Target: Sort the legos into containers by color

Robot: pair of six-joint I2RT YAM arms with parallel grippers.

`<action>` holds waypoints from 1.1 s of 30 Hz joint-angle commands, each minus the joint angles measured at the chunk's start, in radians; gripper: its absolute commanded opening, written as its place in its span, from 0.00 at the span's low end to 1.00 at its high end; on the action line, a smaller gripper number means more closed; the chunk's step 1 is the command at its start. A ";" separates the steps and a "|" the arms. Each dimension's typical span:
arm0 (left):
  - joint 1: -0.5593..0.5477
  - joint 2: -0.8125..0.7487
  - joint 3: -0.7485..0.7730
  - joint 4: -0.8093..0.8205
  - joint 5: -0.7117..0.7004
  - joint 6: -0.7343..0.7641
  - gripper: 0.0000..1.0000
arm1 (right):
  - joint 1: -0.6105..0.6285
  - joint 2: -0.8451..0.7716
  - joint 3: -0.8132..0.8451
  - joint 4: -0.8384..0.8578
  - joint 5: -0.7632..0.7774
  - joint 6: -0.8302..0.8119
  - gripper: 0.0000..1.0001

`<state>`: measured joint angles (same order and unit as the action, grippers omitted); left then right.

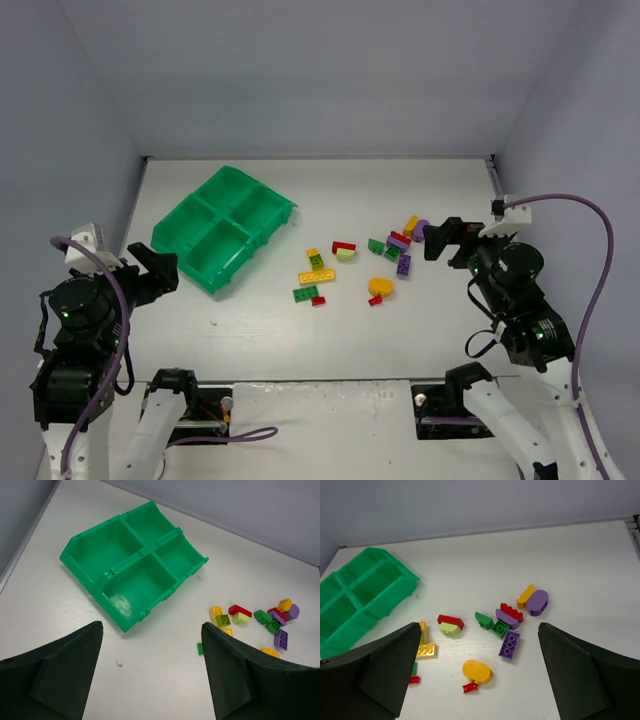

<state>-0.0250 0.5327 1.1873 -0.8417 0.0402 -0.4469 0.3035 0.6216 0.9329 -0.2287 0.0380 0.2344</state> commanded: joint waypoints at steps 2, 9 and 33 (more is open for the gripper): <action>-0.003 0.049 0.049 0.027 -0.023 -0.003 0.73 | 0.016 0.055 0.035 0.081 -0.026 0.020 1.00; -0.003 0.130 0.066 0.020 -0.063 -0.062 0.73 | 0.046 0.199 0.063 0.061 -0.166 0.006 1.00; -0.611 0.691 0.112 0.242 -0.059 0.123 0.73 | 0.046 0.590 0.149 0.040 -0.348 0.069 0.66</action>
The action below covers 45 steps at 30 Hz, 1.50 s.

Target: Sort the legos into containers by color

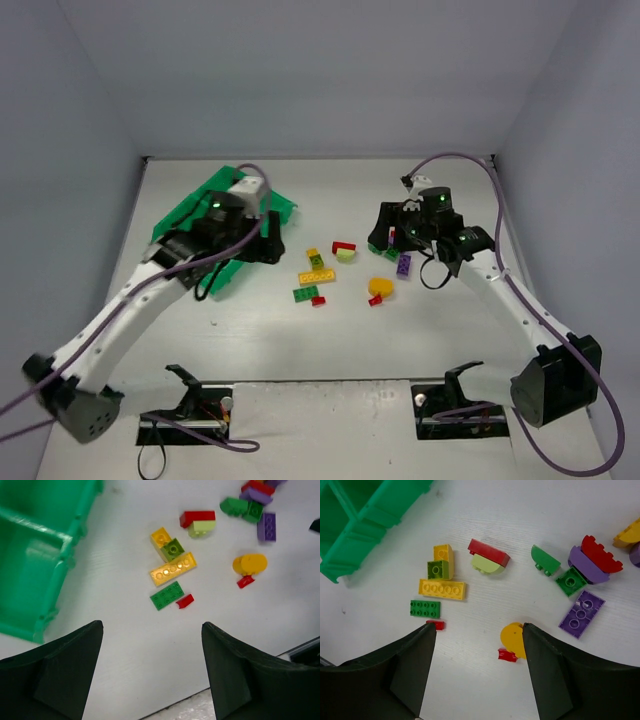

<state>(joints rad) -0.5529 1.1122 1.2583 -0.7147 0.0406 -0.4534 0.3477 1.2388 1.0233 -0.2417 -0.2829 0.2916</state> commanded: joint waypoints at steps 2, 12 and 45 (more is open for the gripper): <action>-0.107 0.231 0.058 0.153 -0.036 0.202 0.73 | 0.002 -0.061 0.055 0.053 -0.024 0.006 0.67; -0.116 0.646 0.260 0.147 0.116 0.407 0.73 | -0.012 -0.217 0.043 0.035 0.042 -0.028 0.75; -0.160 0.837 0.171 0.288 0.051 0.372 0.54 | -0.035 -0.280 0.021 -0.002 0.097 -0.039 0.80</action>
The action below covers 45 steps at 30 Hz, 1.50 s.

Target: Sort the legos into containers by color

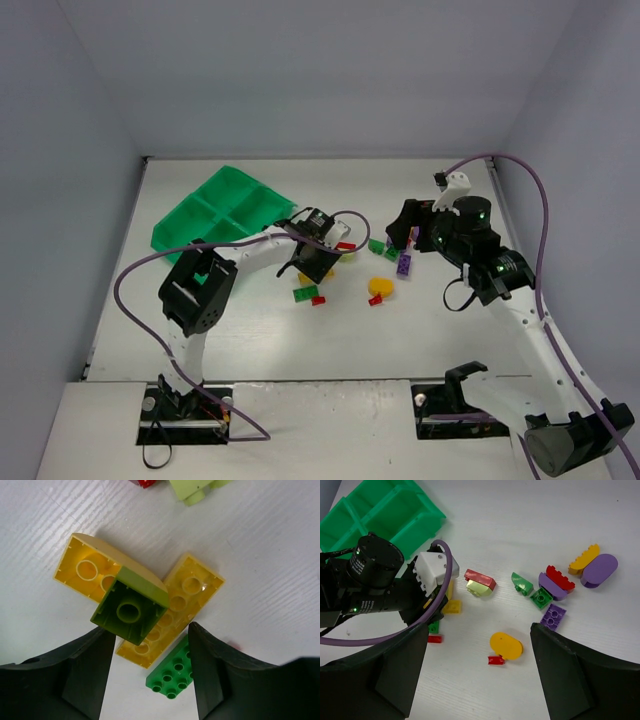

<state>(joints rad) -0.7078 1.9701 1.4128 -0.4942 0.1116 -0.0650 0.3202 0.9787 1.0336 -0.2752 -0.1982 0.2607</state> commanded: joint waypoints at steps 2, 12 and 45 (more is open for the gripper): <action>-0.007 -0.022 0.012 0.078 -0.016 -0.019 0.50 | -0.007 -0.028 0.008 0.028 0.013 -0.011 0.80; -0.007 -0.083 -0.094 0.117 0.002 -0.041 0.23 | -0.007 -0.055 -0.007 0.021 0.010 -0.008 0.80; 0.345 -0.521 0.090 0.046 -0.196 0.042 0.02 | -0.007 -0.061 0.008 0.014 -0.020 -0.006 0.79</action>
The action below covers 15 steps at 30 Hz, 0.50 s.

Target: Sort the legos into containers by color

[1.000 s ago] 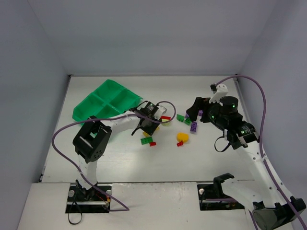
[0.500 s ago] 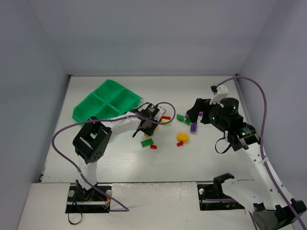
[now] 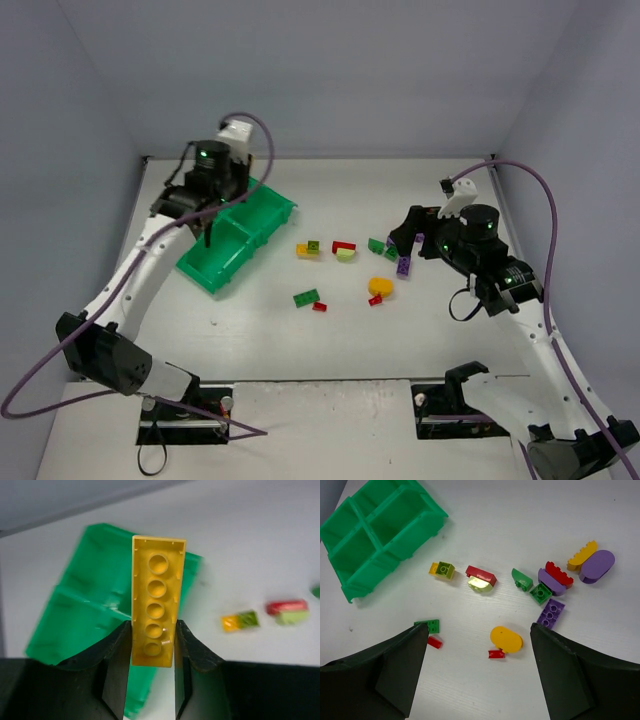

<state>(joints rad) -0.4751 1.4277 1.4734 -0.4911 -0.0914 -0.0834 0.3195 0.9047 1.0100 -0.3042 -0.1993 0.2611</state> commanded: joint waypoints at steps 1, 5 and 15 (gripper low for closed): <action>0.171 0.063 0.069 0.054 0.013 0.083 0.02 | -0.007 0.014 0.032 0.043 -0.019 -0.008 0.80; 0.269 0.221 0.214 0.031 0.056 0.165 0.02 | -0.008 0.013 0.026 0.043 -0.009 -0.014 0.80; 0.381 0.588 0.556 -0.105 0.084 0.201 0.11 | -0.008 -0.004 0.009 0.037 0.011 -0.006 0.80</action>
<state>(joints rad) -0.1211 2.0361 1.9312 -0.5594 -0.0204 0.0837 0.3195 0.9123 1.0100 -0.3046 -0.1986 0.2577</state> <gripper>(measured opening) 0.272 0.802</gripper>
